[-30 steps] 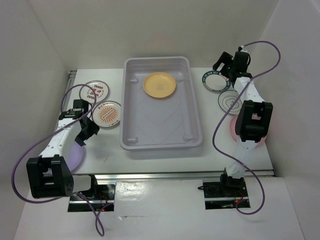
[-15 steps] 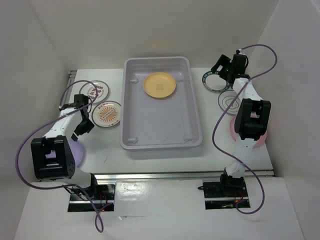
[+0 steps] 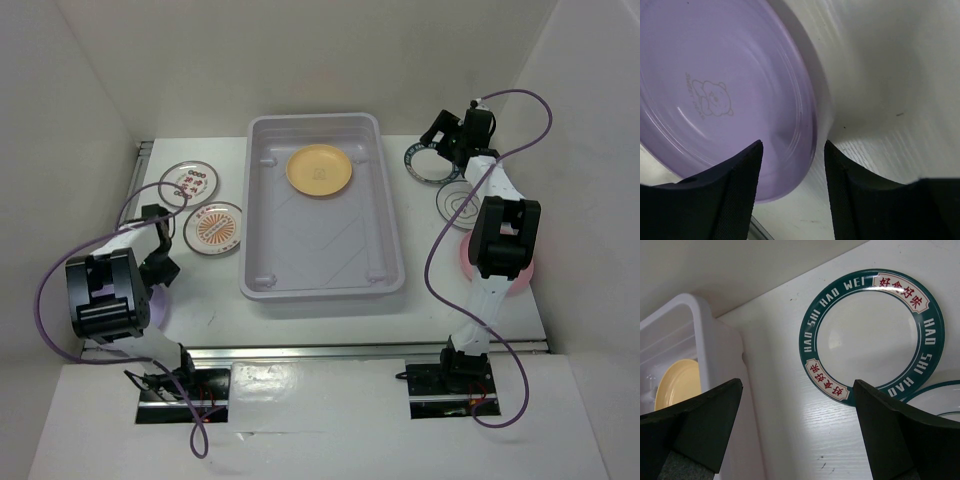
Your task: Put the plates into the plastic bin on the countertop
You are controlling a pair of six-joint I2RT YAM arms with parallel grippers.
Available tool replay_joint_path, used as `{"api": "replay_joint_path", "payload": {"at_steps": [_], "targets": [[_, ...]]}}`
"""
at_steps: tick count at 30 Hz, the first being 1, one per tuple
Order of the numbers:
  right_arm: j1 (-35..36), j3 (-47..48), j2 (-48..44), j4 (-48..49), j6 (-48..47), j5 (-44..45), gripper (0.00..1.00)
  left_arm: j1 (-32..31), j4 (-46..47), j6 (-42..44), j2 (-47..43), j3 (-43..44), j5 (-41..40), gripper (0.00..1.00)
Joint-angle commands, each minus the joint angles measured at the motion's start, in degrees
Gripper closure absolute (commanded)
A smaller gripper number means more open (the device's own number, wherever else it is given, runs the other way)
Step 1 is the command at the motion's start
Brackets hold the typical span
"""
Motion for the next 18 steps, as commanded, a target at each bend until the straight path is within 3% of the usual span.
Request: {"api": "replay_joint_path", "payload": {"at_steps": [1,7,8,9,10,14,18], "targets": [[-0.32,2.71,0.36,2.35,0.31,0.27,0.0,0.83,2.64,0.55,1.76,-0.78,0.78,0.42],[-0.32,2.71,-0.17,1.83,0.31,0.79,0.0,0.83,2.64,0.55,3.79,-0.26,1.39,0.74],[-0.32,2.71,-0.17,1.83,0.31,0.79,0.0,0.83,2.64,0.03,3.79,-0.26,1.39,0.81],[-0.32,2.71,-0.17,1.83,0.31,0.79,0.0,0.83,2.12,0.02,3.79,0.53,1.39,0.96],[-0.32,2.71,-0.69,1.83,0.31,0.79,0.0,0.83,1.16,0.02,3.79,1.49,1.39,1.0],[-0.32,1.57,-1.4,1.83,0.31,1.84,0.0,0.83,-1.3,1.25,0.73,6.41,3.58,1.0],[-0.32,1.56,-1.93,2.44,0.31,1.85,0.0,-4.6,-4.55,5.64,-3.15,15.28,6.13,1.0]]}}
